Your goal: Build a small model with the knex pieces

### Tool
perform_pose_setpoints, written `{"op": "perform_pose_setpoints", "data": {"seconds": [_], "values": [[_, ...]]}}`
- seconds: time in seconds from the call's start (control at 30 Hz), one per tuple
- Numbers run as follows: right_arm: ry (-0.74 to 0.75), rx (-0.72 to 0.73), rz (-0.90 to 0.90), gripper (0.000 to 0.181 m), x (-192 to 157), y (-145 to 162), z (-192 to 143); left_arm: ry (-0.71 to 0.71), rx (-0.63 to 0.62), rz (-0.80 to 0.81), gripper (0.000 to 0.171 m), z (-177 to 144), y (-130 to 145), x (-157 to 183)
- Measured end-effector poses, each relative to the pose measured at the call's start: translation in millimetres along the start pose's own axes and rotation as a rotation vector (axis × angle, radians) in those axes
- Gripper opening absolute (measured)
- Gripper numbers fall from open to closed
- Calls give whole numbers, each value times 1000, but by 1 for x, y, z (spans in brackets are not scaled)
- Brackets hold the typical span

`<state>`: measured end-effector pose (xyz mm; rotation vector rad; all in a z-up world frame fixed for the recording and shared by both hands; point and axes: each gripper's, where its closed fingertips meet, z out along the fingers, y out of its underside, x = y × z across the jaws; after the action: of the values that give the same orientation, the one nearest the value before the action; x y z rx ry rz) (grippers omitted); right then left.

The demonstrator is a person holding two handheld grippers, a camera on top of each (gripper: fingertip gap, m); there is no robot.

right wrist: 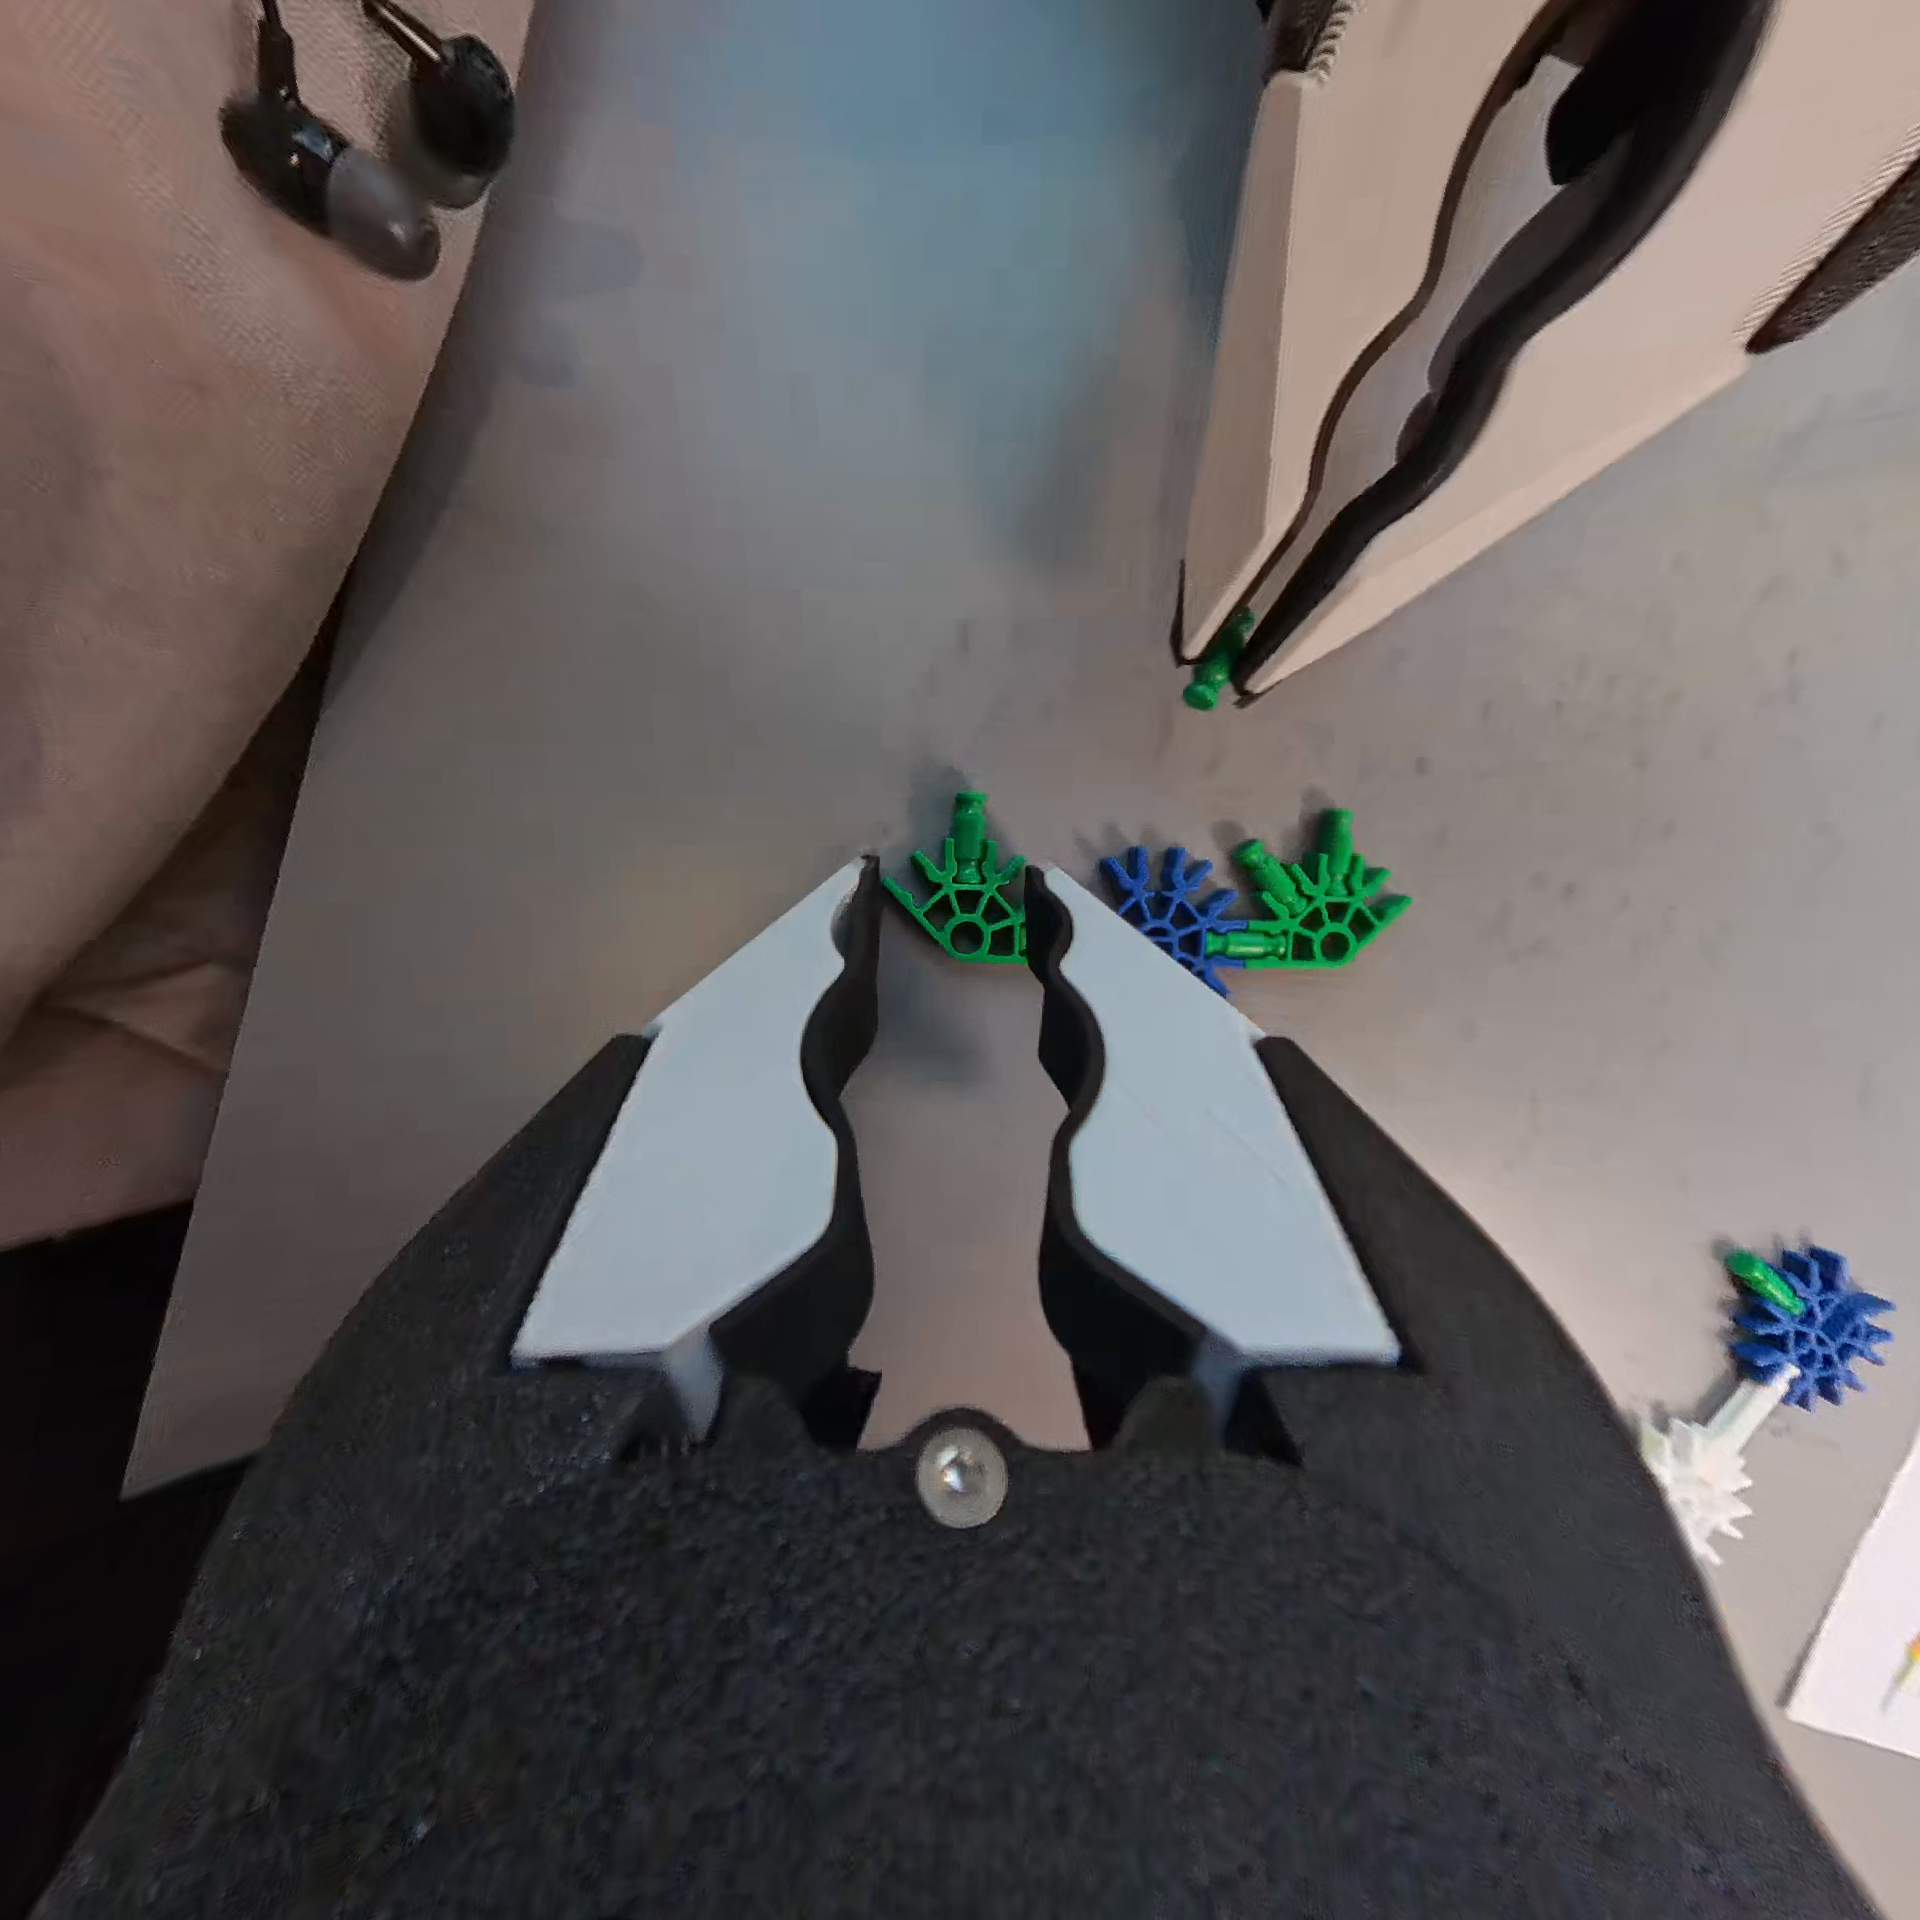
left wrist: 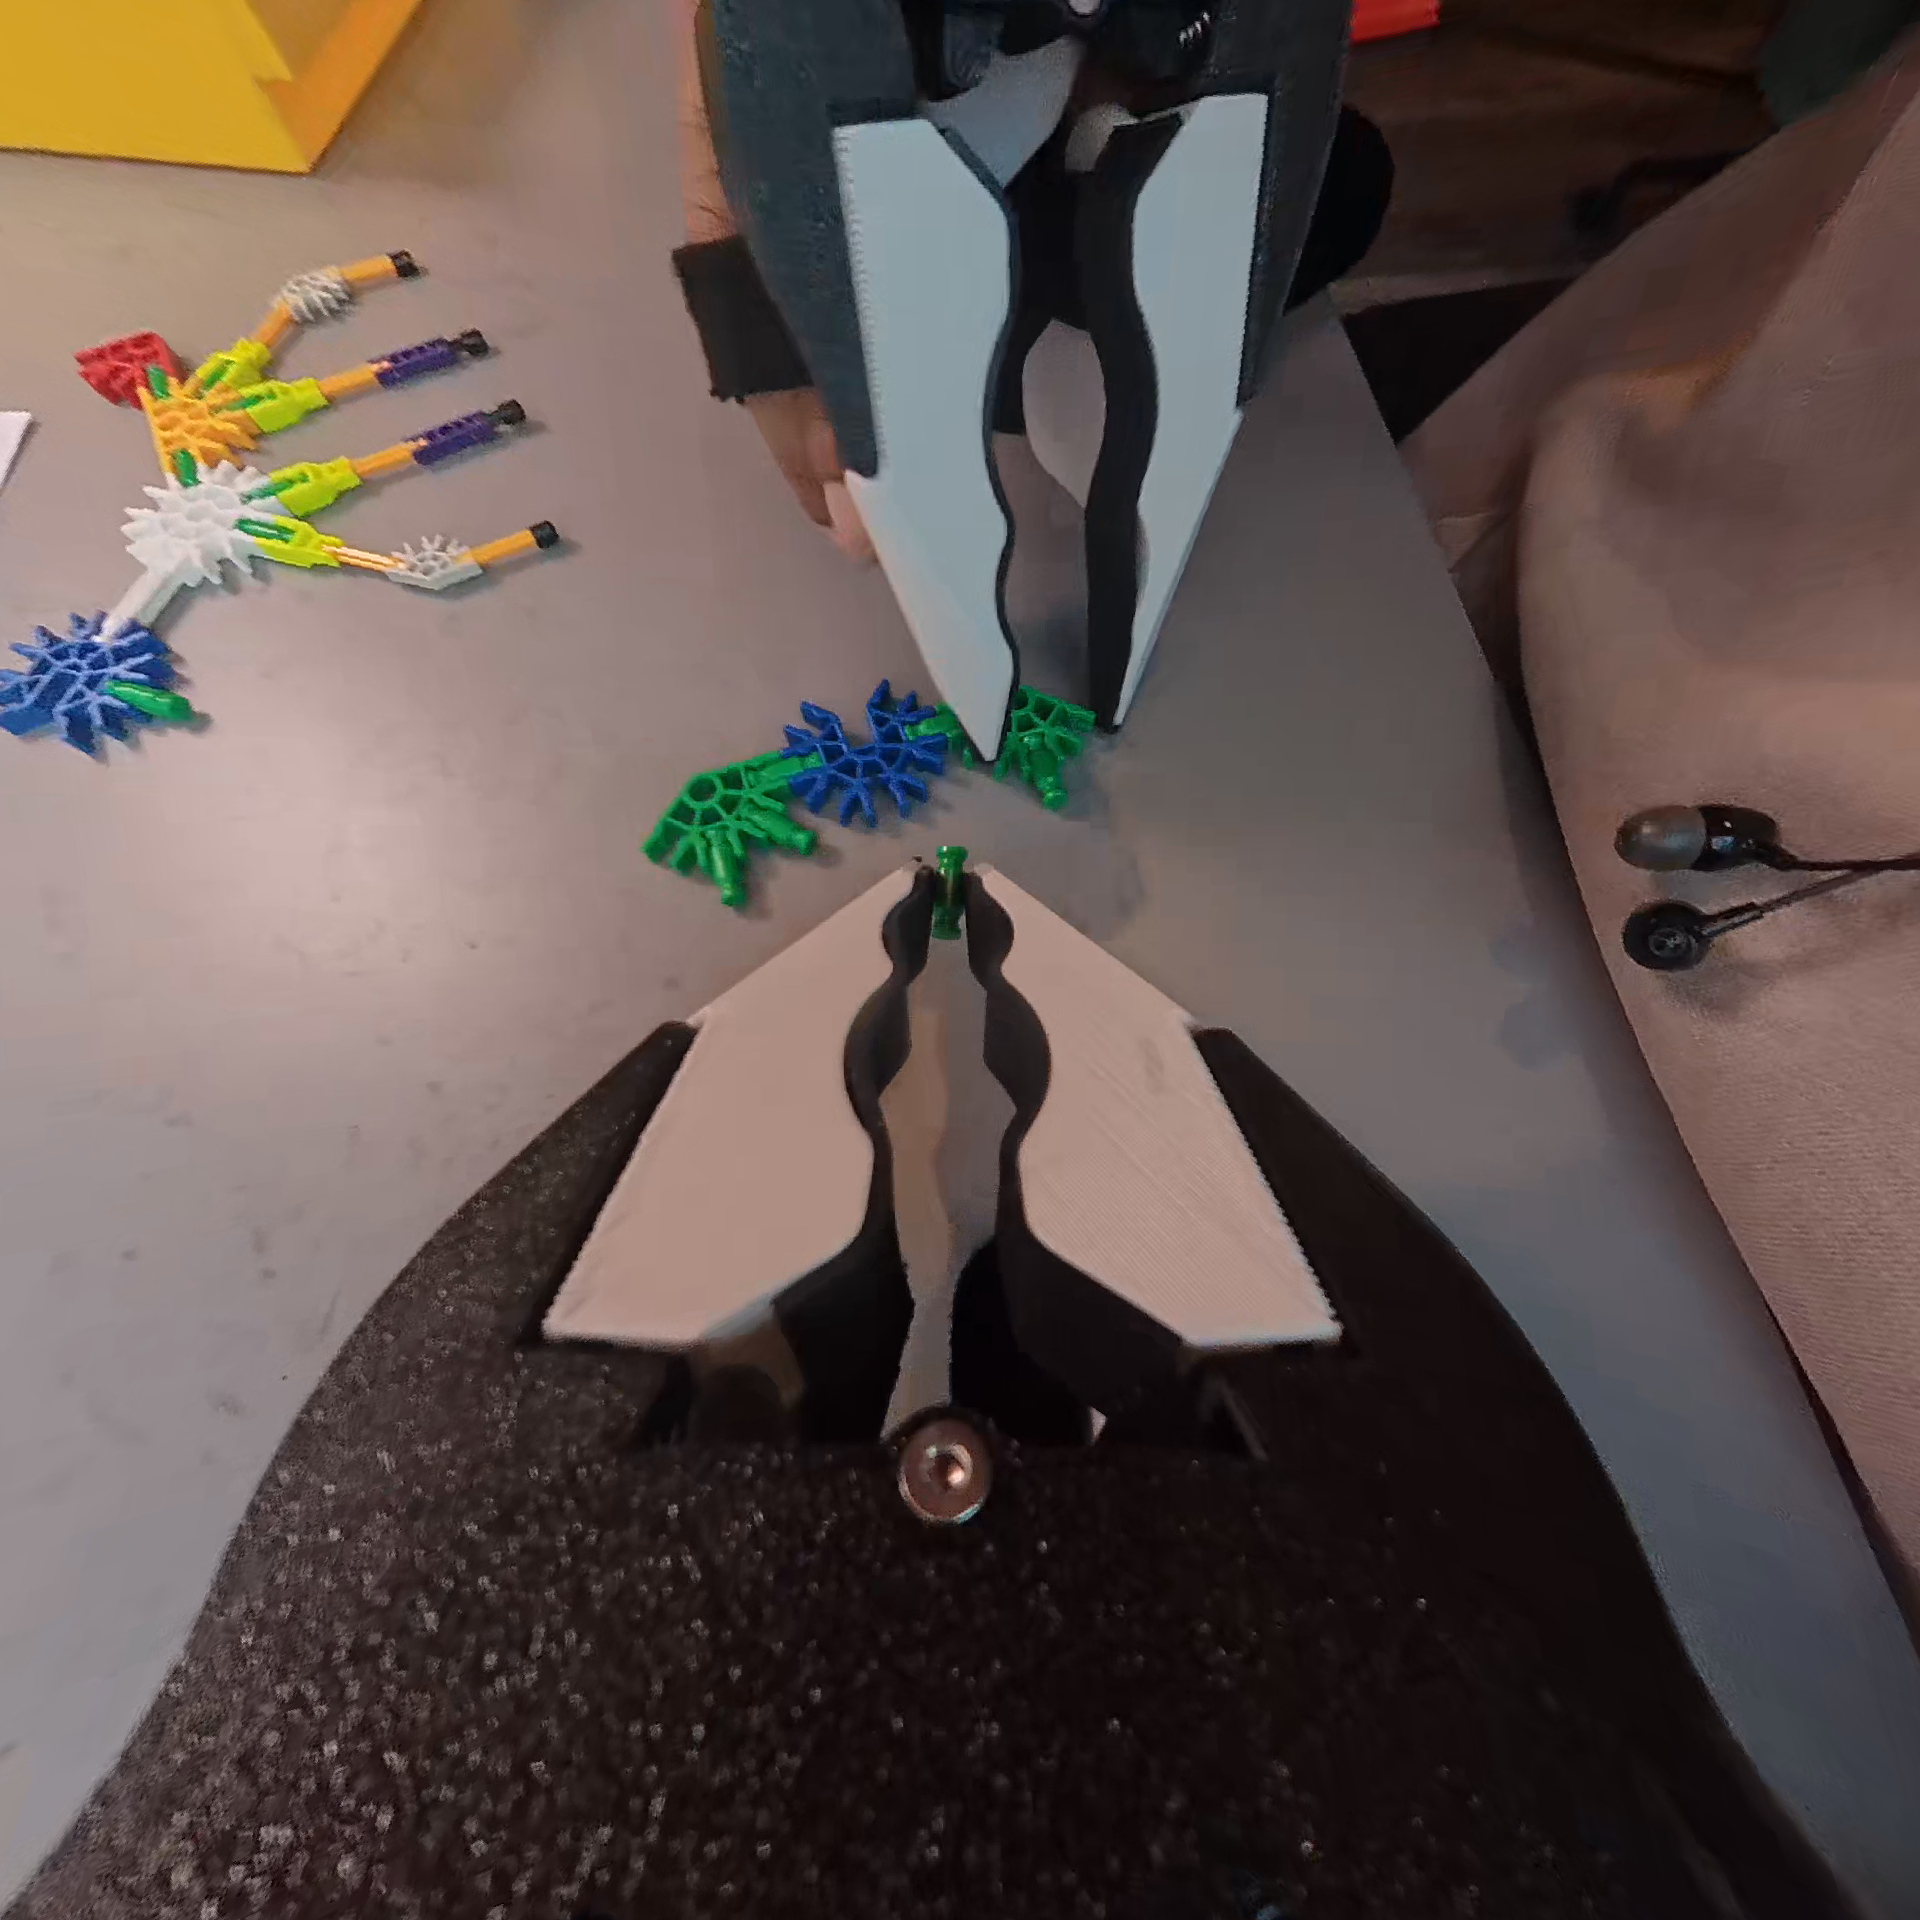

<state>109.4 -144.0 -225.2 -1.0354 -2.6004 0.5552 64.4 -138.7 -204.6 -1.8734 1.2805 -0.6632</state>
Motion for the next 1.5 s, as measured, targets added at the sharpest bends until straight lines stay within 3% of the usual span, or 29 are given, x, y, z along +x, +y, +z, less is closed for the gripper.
{"op": "perform_pose_setpoints", "data": {"seconds": [0.17,0.3,0.43,0.6,1.5], "values": [[63,80,204,54,3,2,-17,-42,25,-3,5,12,-12,2],[189,72,377,48,6,19,-21,-58,-7,-4,5,29,-14,5],[202,51,479,36,3,29,-16,-59,-34,-18,5,41,-15,4],[179,53,484,24,2,25,-9,-77,-62,-25,5,48,-13,4],[184,62,494,24,3,25,-8,-84,-59,-19,6,52,-16,4]]}}
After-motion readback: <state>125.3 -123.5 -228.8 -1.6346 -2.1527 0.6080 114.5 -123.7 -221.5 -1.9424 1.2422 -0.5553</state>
